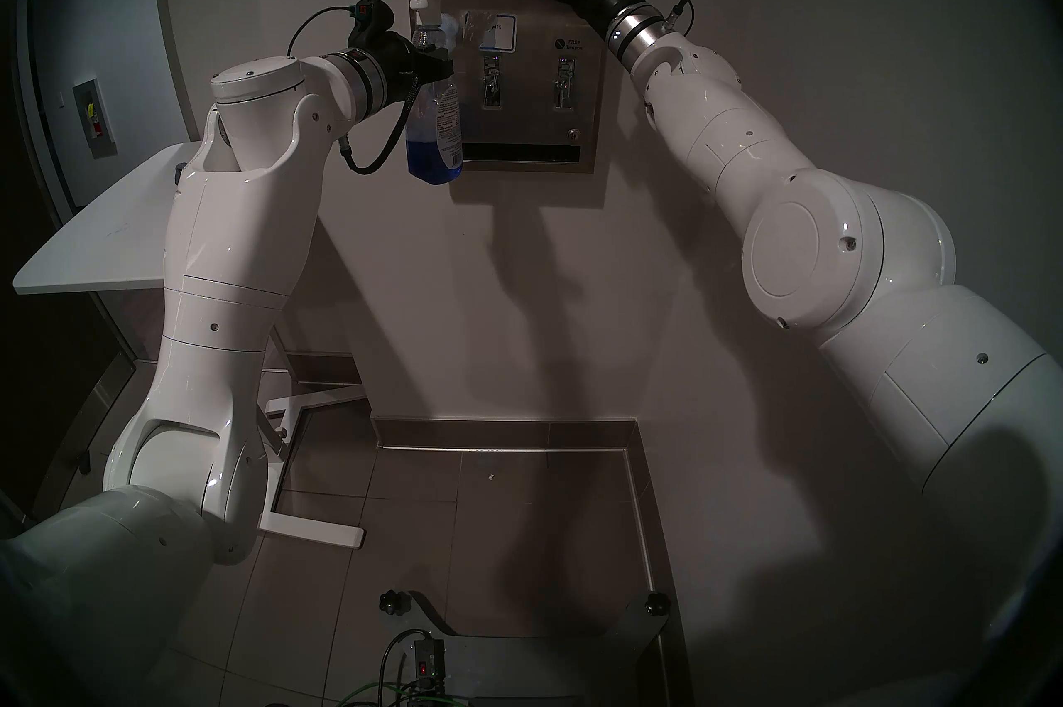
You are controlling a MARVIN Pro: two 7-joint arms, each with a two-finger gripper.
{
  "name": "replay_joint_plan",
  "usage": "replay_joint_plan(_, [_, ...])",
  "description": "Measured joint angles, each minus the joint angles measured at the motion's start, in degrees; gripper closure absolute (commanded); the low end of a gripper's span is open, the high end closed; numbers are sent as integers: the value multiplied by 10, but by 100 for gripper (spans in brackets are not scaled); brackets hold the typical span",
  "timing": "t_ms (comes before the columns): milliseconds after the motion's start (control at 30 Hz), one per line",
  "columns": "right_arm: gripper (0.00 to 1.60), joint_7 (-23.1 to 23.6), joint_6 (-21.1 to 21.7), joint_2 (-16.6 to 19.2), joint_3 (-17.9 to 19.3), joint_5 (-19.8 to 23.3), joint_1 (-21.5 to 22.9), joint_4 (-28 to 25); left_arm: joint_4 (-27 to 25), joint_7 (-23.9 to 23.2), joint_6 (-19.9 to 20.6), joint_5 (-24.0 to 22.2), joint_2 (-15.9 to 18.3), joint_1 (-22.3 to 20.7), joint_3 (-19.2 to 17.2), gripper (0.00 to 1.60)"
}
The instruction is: Pick up the cleaner bottle and spray the cleaner onto the surface
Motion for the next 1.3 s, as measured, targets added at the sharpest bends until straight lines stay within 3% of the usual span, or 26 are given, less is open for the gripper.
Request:
replay_joint_plan(367, [0, -23, -39, 22, -7, -21, -38, -27, 0, -3, 1, 3, -2, 0, -2, 160])
replay_joint_plan(767, [0, -51, -79, 43, 14, -25, -97, -65, 0, -6, 2, 7, -4, 1, -4, 160])
replay_joint_plan(1300, [0, -61, -109, 11, 33, -4, -194, -124, 0, -10, 4, 12, -7, 2, -6, 160])
